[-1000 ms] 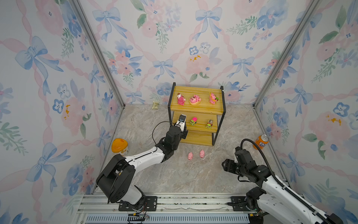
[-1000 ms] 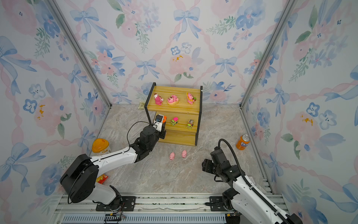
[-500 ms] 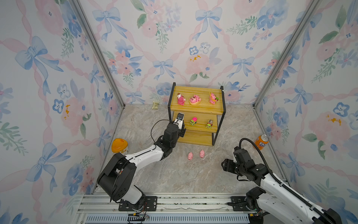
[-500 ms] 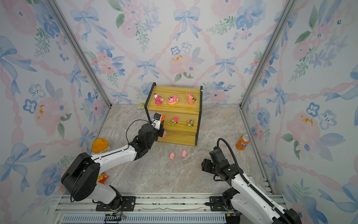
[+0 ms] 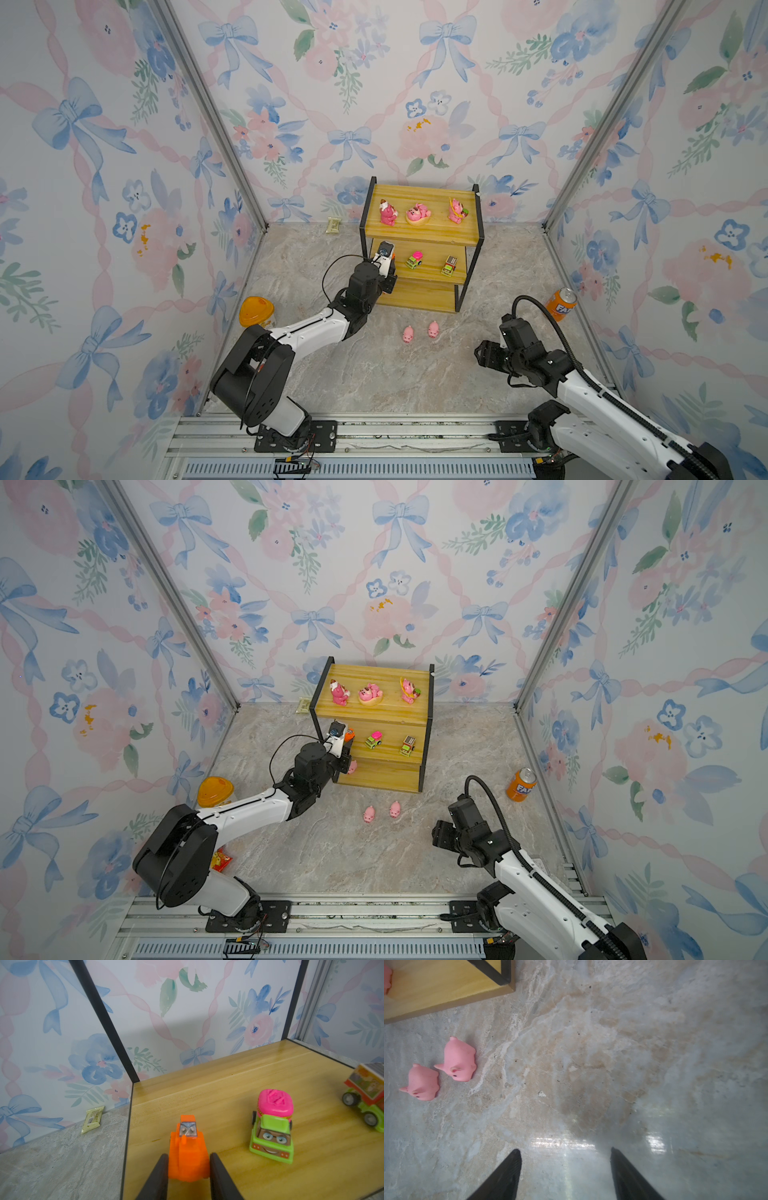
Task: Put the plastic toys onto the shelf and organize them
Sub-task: 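Lower the bulldozer onto the middle shelf and open the left gripper, then withdraw the left gripper from the shelf down toward the pink pigs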
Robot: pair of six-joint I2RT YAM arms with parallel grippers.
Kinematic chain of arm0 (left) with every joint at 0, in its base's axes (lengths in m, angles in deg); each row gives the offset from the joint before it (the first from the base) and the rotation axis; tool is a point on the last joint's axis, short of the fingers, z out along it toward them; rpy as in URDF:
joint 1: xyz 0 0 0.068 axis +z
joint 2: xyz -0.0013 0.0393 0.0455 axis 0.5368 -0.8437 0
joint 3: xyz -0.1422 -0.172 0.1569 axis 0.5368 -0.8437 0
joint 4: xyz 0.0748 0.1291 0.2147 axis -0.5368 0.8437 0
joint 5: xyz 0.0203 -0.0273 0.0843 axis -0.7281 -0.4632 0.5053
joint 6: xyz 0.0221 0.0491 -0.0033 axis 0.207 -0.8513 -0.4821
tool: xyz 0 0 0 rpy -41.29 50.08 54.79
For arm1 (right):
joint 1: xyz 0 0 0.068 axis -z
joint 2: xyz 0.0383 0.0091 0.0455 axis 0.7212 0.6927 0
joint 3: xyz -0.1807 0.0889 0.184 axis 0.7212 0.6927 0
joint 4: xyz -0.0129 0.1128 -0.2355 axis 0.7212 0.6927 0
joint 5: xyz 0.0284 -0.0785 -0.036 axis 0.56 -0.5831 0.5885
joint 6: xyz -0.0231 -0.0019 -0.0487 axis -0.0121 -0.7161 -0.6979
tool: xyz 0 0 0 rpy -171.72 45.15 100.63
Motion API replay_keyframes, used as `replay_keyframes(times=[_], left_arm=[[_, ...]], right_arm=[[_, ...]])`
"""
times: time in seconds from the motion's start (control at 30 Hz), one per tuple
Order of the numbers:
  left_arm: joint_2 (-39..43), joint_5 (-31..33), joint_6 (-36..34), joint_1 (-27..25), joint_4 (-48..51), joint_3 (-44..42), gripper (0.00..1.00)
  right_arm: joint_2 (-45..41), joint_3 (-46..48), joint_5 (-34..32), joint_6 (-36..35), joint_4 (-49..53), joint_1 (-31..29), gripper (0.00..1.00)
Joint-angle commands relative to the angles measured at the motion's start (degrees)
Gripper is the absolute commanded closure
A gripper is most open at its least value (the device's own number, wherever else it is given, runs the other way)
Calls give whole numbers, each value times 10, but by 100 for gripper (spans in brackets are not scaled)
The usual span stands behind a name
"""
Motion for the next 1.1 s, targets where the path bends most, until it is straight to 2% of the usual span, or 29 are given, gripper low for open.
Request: replay_keyframes(times=[0.0,0.53,0.73,1.07], left_arm=[[-8,-13,0,5,-9,16,64],[9,17,15,5,-8,-4,62],[22,24,23,3,-8,-12,54],[48,46,23,-5,-8,-21,52]], right_arm=[[-1,-14,-10,-1,1,-1,30],[-8,-12,-11,-3,4,-1,30],[-7,-10,-10,-3,2,-1,30],[-13,-9,-8,-5,2,-1,29]])
